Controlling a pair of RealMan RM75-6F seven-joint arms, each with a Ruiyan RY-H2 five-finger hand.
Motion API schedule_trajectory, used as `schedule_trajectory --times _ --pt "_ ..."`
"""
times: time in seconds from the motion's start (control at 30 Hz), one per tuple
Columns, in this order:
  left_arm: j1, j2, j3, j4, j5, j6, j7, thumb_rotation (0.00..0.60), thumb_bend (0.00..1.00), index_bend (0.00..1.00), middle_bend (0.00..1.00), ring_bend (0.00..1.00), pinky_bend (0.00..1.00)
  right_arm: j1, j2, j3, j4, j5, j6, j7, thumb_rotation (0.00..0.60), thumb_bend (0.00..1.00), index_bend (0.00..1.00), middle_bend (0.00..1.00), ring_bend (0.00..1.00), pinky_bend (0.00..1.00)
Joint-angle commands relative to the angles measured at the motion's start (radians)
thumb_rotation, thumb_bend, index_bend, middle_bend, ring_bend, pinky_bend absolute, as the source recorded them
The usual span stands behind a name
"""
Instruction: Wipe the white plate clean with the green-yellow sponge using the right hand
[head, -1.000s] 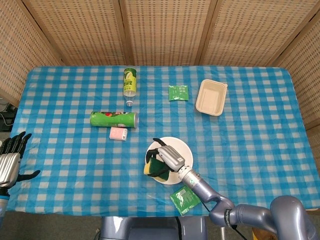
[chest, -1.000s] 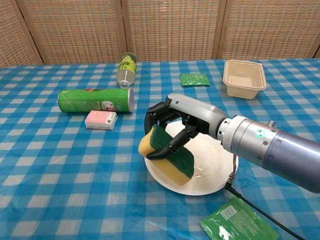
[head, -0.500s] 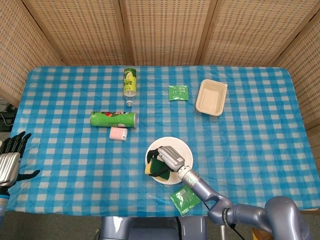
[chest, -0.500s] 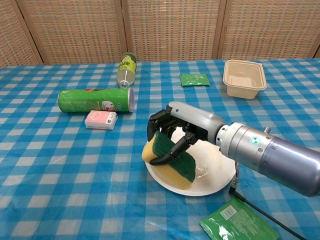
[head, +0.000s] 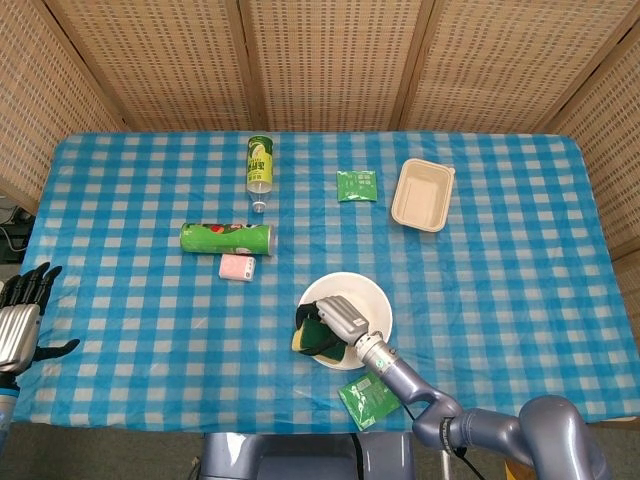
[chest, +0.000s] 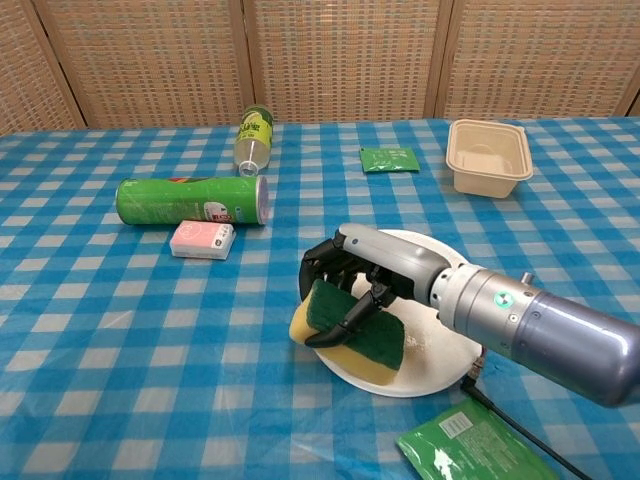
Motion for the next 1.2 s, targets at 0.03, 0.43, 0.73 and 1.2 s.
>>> schedule_trajectory --times 0.03,0.43,0.73,1.2 --pt "0.0 0.0 0.0 0.0 0.0 -0.001 0.0 0.6 0.0 0.0 0.0 0.0 0.0 -0.002 -0.001 -0.002 0.004 -0.004 0.001 0.01 0.6 0.52 0.63 0.65 0.54 0.53" --pt "0.003 0.006 0.005 -0.007 0.013 0.005 -0.008 0.6 0.0 0.0 0.0 0.0 0.0 -0.004 0.039 0.041 -0.069 -0.01 0.056 0.0 0.6 0.52 0.63 0.65 0.54 0.53" --pt "0.009 0.013 0.008 -0.013 0.026 0.016 -0.021 0.6 0.0 0.0 0.0 0.0 0.0 -0.015 0.013 0.044 -0.015 0.044 0.022 -0.05 0.6 0.52 0.63 0.65 0.54 0.53" --pt "0.009 0.015 0.006 -0.011 0.025 0.015 -0.026 0.6 0.0 0.0 0.0 0.0 0.0 -0.024 0.003 0.006 0.021 0.02 -0.002 -0.023 0.6 0.52 0.63 0.65 0.54 0.53"
